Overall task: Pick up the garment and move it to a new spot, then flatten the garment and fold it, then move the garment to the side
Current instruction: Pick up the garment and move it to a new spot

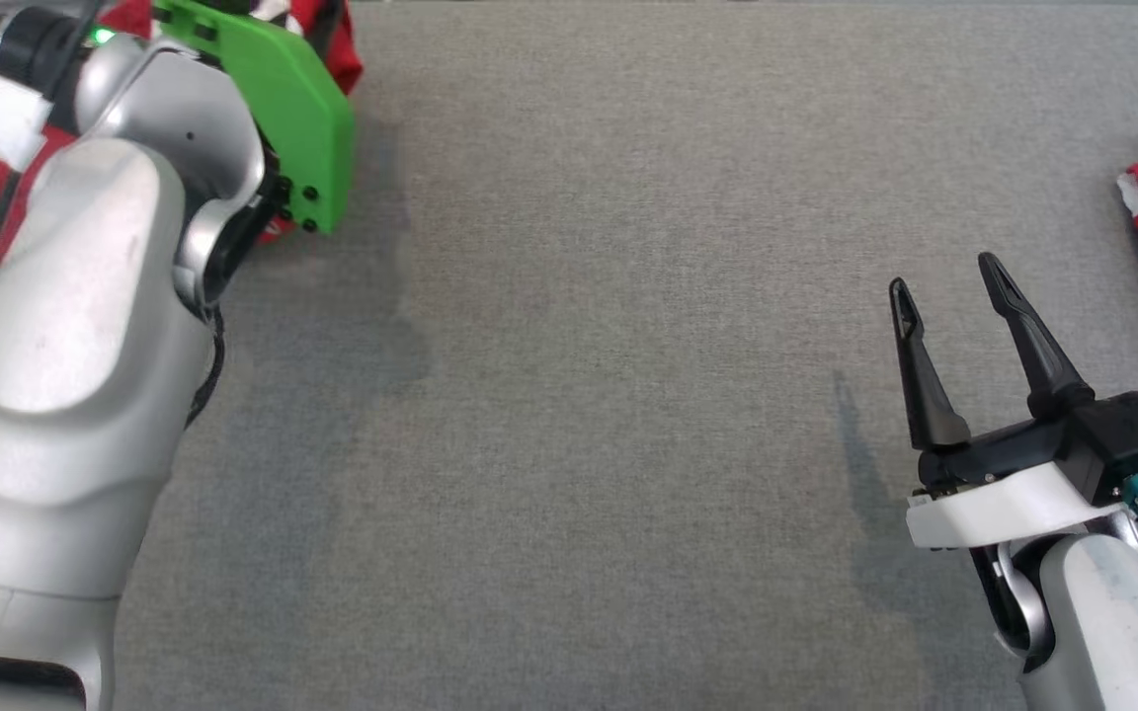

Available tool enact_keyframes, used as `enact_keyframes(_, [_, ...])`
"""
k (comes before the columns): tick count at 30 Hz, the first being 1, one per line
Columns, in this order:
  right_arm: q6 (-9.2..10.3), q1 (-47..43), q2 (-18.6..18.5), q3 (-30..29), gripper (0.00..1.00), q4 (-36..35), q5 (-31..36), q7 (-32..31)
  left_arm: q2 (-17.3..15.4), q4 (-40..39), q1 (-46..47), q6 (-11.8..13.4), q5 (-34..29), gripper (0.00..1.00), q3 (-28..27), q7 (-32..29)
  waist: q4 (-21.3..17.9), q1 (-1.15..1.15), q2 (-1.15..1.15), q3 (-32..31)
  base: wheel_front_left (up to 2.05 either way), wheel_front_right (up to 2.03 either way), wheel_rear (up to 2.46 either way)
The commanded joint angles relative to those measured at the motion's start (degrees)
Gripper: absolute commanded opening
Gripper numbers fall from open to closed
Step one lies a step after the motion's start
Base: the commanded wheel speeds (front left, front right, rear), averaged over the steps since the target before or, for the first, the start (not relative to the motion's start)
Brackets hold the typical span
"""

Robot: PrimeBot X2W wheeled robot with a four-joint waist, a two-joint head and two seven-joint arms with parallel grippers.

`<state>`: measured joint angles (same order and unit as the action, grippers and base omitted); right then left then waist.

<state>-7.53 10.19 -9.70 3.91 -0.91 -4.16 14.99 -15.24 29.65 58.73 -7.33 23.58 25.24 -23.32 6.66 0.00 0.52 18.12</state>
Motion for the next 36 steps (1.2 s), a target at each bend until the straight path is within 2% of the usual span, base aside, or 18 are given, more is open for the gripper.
enact_keyframes(1, [0.08, 0.9, 0.6, -0.2, 1.00, 0.0, -0.6, 0.2, -1.4, -4.8, -2.0, -0.1, 2.2, 0.00, 2.4, -3.9, -4.3, 0.00, -0.52, -0.8, 0.00, 0.00, 0.00])
enact_keyframes(4, [0.08, 0.8, 2.1, -0.3, 1.00, 0.1, -0.8, 0.2, -3.4, -14.7, -3.4, -0.2, 5.8, 0.00, 6.3, -11.2, -7.2, 0.00, -0.52, -1.0, 0.00, 0.00, 0.00])
enact_keyframes(7, [0.08, 1.2, 3.2, -0.1, 1.00, 0.4, -1.0, 0.2, -4.1, -22.5, -5.1, -0.2, 8.5, 0.00, 8.8, -16.9, -10.5, 0.00, -0.52, -1.3, 0.00, 0.00, 0.00])
enact_keyframes(11, [0.08, 1.4, 4.4, -0.2, 1.00, 0.8, -1.5, 0.2, -1.8, -29.0, -7.3, 0.4, 11.2, 0.00, 11.9, -22.2, -14.7, 0.00, -0.52, -1.2, 0.00, 0.00, 0.00])
enact_keyframes(14, [0.08, 1.3, 5.2, -0.2, 1.00, 1.2, -1.8, 0.2, 0.7, -30.0, -8.6, 1.4, 10.4, 0.00, 15.1, -23.8, -17.8, 0.00, -0.52, -0.9, 0.00, 0.00, 0.00])
enact_keyframes(19, [0.08, 1.3, 6.2, 0.0, 1.00, 1.6, -2.3, 0.2, 5.1, -25.1, -10.0, 3.0, 7.5, 0.00, 19.2, -21.5, -22.7, 0.00, -0.52, -0.4, 0.00, 0.00, 0.00])
enact_keyframes(24, [0.08, 0.4, 6.6, 0.2, 1.00, 2.4, -2.8, 0.2, 8.7, -15.9, -11.6, 5.5, 3.7, 0.00, 21.5, -14.6, -26.2, 0.00, -0.52, -0.4, 0.00, 0.00, 0.00])
enact_keyframes(31, [0.08, -0.4, 6.7, -0.2, 1.00, 3.2, -2.1, 0.2, 11.7, -3.4, -11.6, 7.7, 0.4, 0.00, 24.9, -4.1, -26.6, 0.00, -0.52, -1.1, 0.00, 0.00, 0.00])
enact_keyframes(32, [0.08, -0.3, 6.7, -0.3, 1.00, 3.2, -1.9, 0.2, 11.8, -2.6, -11.2, 8.0, 0.2, 0.26, 25.2, -2.9, -26.3, 0.00, -0.52, -1.2, 0.00, 0.00, 0.00])
enact_keyframes(33, [0.08, -0.3, 6.7, -0.5, 1.00, 3.1, -1.7, 0.2, 11.9, -2.0, -10.9, 8.2, 0.2, 0.71, 25.4, -1.9, -25.9, 0.00, -0.52, -1.4, 0.00, 0.00, 0.00])
enact_keyframes(34, [0.08, -0.4, 6.7, -0.7, 1.00, 3.1, -1.5, 0.2, 11.9, -1.5, -10.7, 8.4, 0.6, 0.89, 25.5, -1.2, -25.4, 0.00, -0.52, -1.5, 0.00, 0.00, 0.00])
enact_keyframes(35, [0.08, -0.5, 6.7, -0.8, 1.00, 3.1, -1.3, 0.2, 12.1, -1.2, -10.4, 8.5, 0.9, 1.00, 25.7, -0.5, -24.9, 0.00, -0.52, -1.7, 0.00, 0.00, 0.00])
enact_keyframes(36, [0.08, -0.5, 6.7, -1.0, 1.00, 3.1, -1.2, 0.2, 12.2, -1.2, -10.1, 8.6, 1.0, 1.00, 26.0, 0.0, -24.4, 0.00, -0.52, -1.8, 0.00, 0.00, 0.00])
